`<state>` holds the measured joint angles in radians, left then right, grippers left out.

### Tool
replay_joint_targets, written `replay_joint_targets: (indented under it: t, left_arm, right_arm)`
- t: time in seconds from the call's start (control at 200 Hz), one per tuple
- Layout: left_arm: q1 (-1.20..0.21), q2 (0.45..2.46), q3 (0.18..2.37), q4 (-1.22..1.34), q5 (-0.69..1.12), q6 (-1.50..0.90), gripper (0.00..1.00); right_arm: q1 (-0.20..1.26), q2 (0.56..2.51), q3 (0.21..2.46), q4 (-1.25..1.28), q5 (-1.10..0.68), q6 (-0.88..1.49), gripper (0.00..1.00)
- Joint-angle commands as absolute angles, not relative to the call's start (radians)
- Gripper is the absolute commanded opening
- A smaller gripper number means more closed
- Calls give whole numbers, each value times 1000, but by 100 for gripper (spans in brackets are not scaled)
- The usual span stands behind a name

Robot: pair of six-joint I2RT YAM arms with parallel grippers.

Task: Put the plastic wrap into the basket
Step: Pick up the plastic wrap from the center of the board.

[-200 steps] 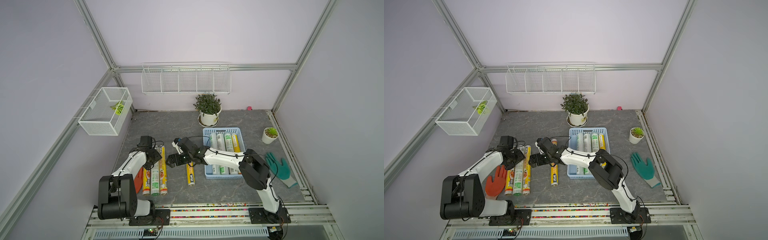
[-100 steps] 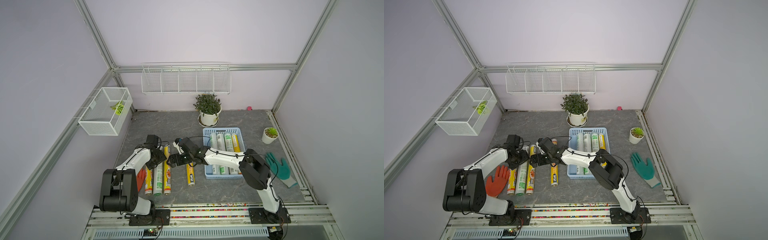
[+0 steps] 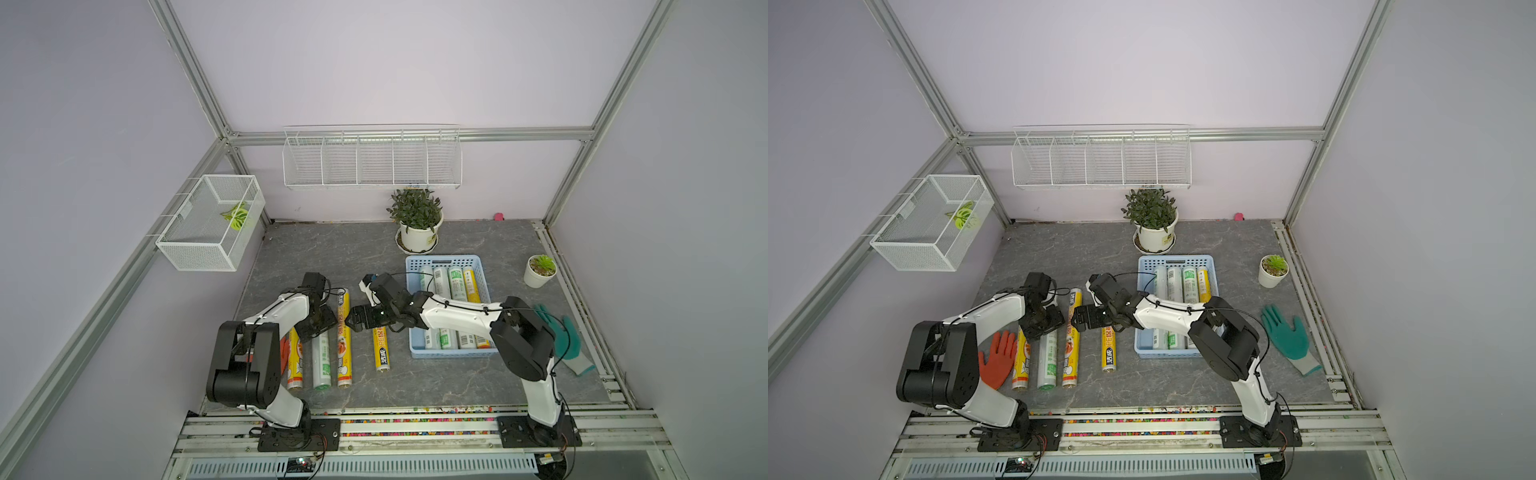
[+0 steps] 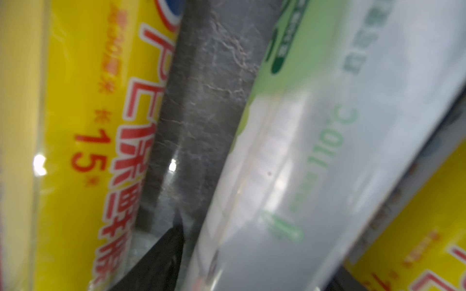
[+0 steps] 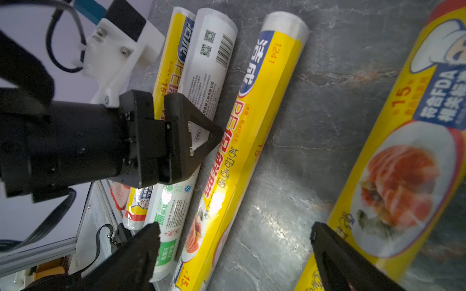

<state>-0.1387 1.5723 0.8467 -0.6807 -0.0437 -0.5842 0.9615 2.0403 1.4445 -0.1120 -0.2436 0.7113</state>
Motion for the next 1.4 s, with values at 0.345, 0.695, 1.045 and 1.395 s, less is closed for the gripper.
replay_joint_targets:
  t: [0.345,0.695,1.045,1.395]
  left_arm:
    - [-175,1600,893,-703,-36,-534,56]
    - [-218,1551,1002,-812,-62,-485,22]
    - [-216,1363,1086,-837,20,-468,18]
    - [-288,1283,1100,-649,258,-546,16]
  right_arm:
    - [956,1974,1420,-137,-212,700,99]
    - [946,1916,1380,-153,-177,695,99]
    - [933,1804,1298,-132,-117,701,98]
    - [916,1650,1165,-95,-8,704,98]
